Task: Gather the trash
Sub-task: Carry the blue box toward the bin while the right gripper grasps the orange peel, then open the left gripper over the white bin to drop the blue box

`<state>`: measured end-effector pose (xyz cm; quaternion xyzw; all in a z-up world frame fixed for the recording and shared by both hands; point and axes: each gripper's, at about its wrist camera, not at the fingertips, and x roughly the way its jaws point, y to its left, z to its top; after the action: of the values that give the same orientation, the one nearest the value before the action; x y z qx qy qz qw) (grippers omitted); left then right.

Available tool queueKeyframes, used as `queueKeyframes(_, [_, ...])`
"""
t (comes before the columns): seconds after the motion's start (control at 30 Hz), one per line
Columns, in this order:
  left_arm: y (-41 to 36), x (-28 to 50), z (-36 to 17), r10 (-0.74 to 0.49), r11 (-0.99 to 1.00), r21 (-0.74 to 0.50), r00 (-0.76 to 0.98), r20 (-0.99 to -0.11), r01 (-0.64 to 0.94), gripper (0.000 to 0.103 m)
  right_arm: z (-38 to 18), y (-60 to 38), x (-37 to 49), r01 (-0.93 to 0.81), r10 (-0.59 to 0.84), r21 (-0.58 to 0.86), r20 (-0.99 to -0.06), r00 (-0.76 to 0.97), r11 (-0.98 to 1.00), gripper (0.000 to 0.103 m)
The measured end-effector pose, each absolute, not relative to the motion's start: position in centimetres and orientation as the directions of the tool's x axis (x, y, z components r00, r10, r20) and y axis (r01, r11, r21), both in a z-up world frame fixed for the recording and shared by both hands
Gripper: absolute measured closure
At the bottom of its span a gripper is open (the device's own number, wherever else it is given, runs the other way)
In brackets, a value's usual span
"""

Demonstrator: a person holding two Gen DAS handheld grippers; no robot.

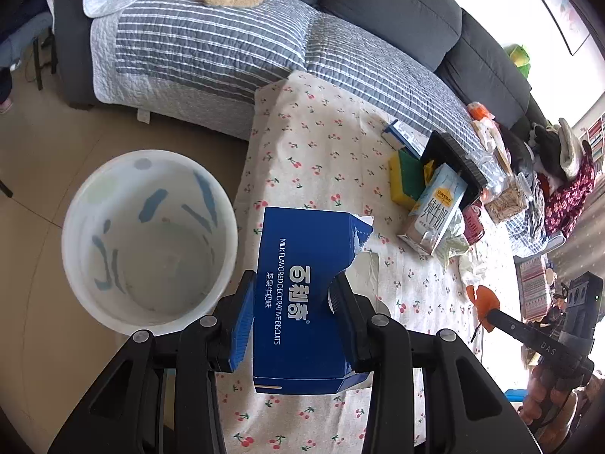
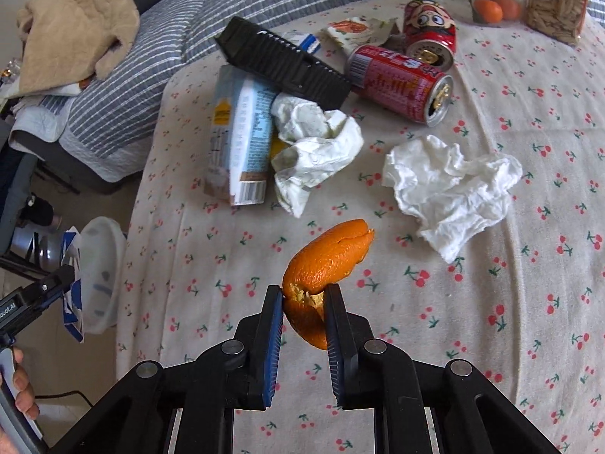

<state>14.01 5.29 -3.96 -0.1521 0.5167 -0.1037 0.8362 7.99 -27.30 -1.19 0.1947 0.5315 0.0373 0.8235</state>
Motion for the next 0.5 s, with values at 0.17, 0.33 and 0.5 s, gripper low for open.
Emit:
queueKeyframes(0.17, [8.2,13.7,-4.3,-0.286,0.939,-0.342,0.465,-0.838,-0.038,0.061,-1.3,-25.0,8.5,0.101,0.296,0.371,-0.854,0.427,0.923,0.083])
queueKeyframes(0.33, [11.4,14.1,-5.0,-0.217,0.948,-0.301,0.483,-0.848,-0.102,0.061,-1.6,-22.5,9.4,0.065,0.314,0.372,-0.853,0.417,0.926,0.083])
queueKeyframes(0.5, [14.0,15.2,-6.0,-0.172,0.946,-0.284,0.499,-0.849,-0.157,0.061,-2.1,-20.1,10.5,0.032,0.331,0.375,-0.853,0.404,0.927,0.083])
